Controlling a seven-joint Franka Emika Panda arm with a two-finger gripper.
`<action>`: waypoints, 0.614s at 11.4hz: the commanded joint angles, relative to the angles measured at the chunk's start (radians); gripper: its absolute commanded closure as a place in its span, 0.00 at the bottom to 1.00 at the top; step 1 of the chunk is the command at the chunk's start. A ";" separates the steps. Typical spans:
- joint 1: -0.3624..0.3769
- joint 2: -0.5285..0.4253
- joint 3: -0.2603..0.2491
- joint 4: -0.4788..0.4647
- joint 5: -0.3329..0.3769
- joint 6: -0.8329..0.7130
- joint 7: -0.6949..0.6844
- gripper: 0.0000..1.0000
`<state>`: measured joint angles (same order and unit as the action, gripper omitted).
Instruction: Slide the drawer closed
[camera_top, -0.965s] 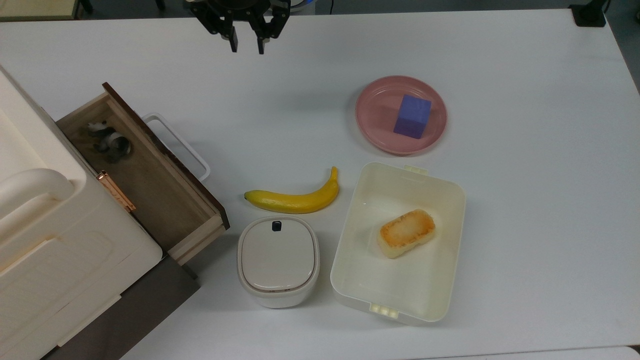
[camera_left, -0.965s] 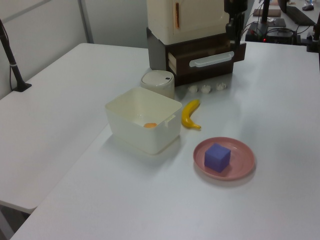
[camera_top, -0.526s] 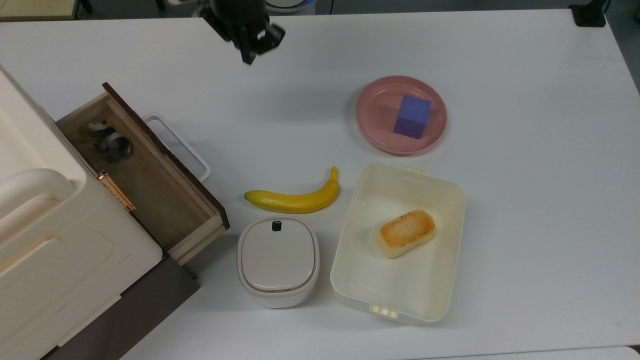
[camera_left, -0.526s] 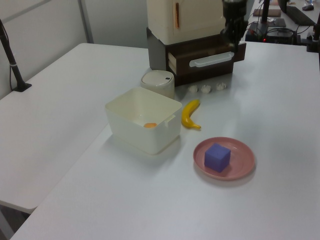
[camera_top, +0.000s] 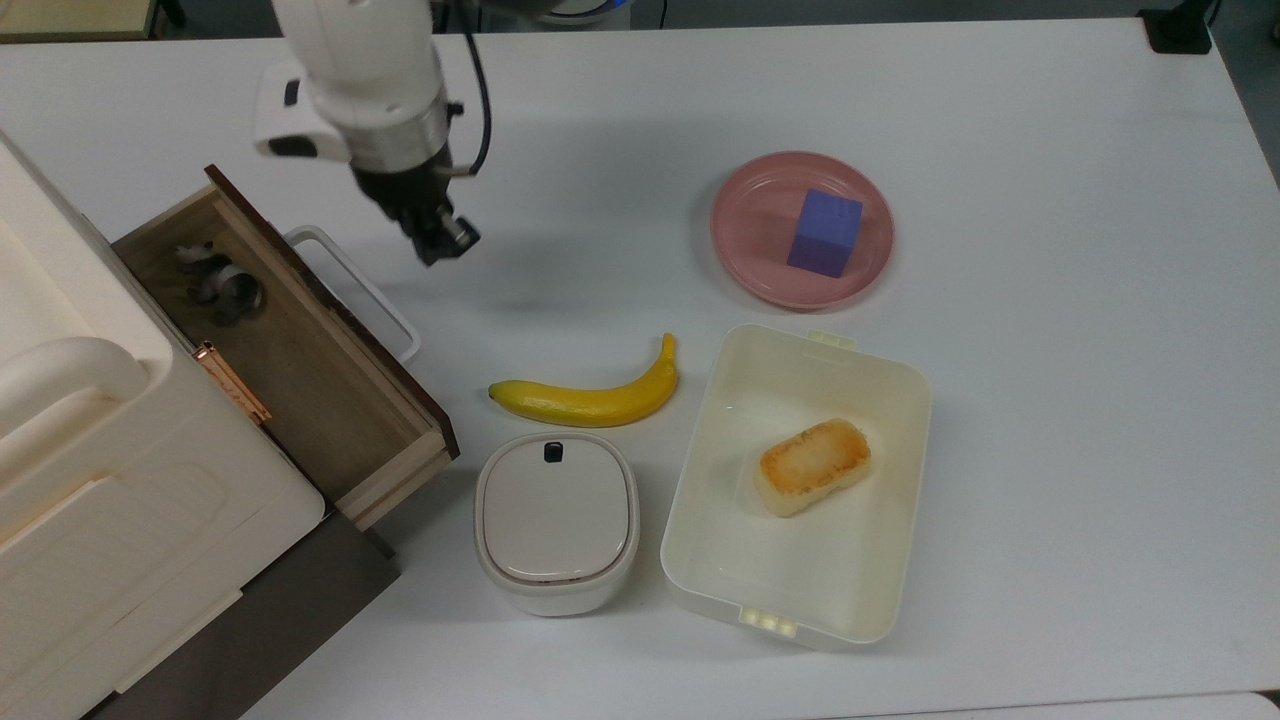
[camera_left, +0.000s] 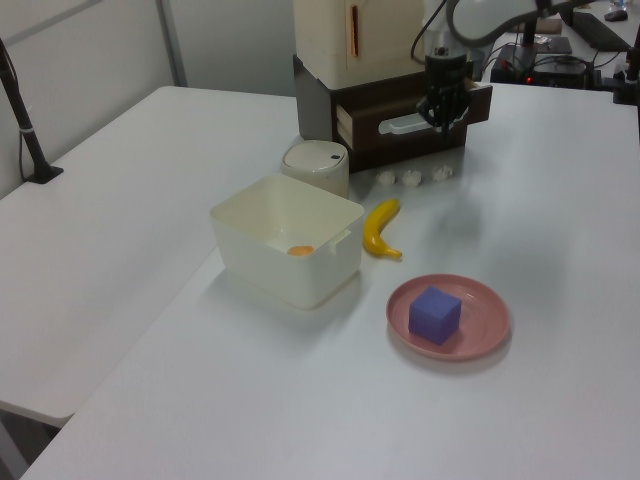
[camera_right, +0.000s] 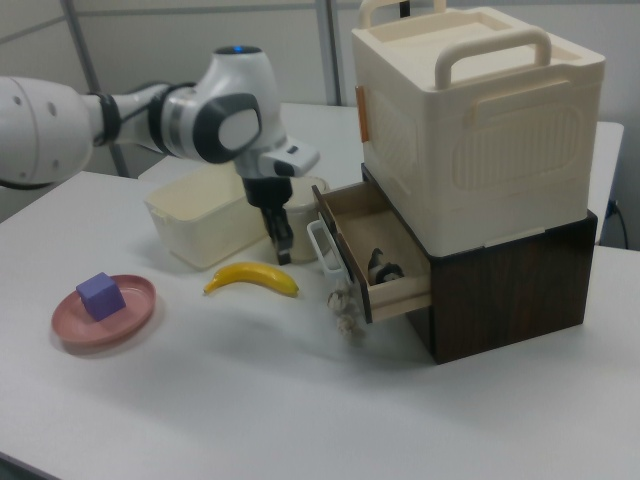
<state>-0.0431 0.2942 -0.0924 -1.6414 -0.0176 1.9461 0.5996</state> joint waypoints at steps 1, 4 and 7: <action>-0.004 0.072 -0.016 0.041 -0.021 0.117 0.075 1.00; -0.006 0.097 -0.064 0.044 -0.024 0.269 0.086 1.00; -0.006 0.141 -0.124 0.083 -0.024 0.387 0.086 1.00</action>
<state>-0.0538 0.3917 -0.1678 -1.6042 -0.0240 2.2532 0.6632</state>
